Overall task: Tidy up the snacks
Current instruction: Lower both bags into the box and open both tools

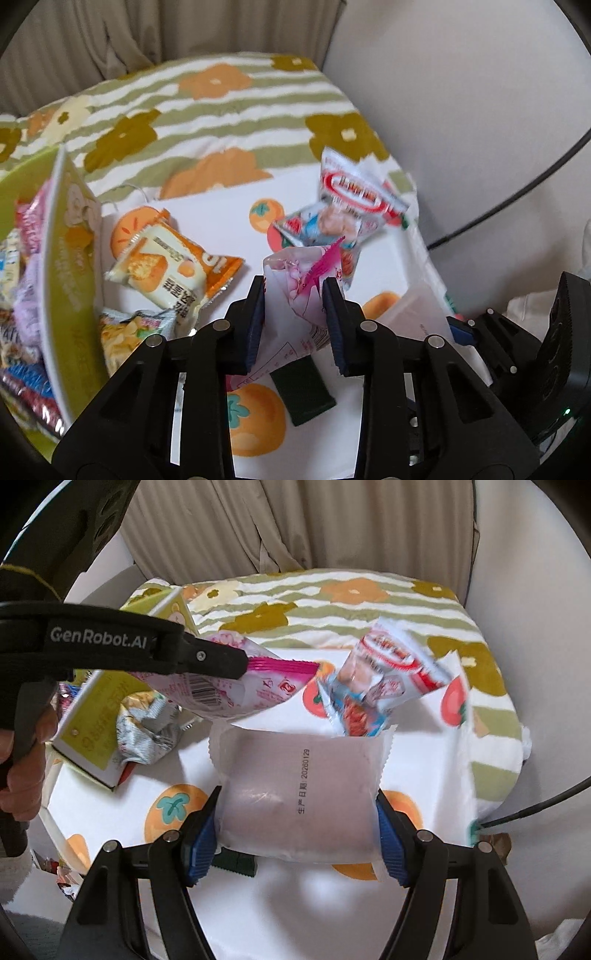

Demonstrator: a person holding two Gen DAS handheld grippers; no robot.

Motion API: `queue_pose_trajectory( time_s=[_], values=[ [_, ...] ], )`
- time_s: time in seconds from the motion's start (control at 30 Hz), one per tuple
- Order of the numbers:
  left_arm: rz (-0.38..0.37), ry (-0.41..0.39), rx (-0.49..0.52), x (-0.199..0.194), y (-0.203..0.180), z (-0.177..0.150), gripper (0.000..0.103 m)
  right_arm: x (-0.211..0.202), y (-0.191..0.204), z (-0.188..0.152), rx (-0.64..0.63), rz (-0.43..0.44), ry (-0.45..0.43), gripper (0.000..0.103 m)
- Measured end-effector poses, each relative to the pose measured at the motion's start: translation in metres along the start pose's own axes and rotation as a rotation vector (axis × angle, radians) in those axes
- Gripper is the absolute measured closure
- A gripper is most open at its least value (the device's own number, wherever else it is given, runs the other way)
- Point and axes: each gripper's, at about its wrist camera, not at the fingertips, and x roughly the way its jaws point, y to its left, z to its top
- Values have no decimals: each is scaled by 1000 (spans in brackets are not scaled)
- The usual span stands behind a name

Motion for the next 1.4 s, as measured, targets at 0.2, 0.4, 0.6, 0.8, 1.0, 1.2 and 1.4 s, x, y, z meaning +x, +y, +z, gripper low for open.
queue_pose_trajectory(
  time_s=[0.2,0.4,0.6,0.8,1.0,1.2,1.4],
  values=[
    [22,-113,-72,-53,8,6,75,-40,5,16,-55,13,-46,33],
    [80,-214,-141,-111,43,9,75,-58,25,48,-133,61,-83,33],
    [138,-272,-208,-153,103,5,75,-59,69,92,-201,133,-124,33],
    [187,-275,-275,-178,184,-5,75,-43,122,136,-209,209,-141,33],
    [212,-228,-314,-175,263,-18,75,-10,174,168,-190,234,-125,33],
    [207,-167,-279,-150,309,-29,75,25,214,189,-154,215,-89,33],
    [242,-123,-240,-127,326,-40,0,51,234,197,-118,187,-51,33]
  ],
)
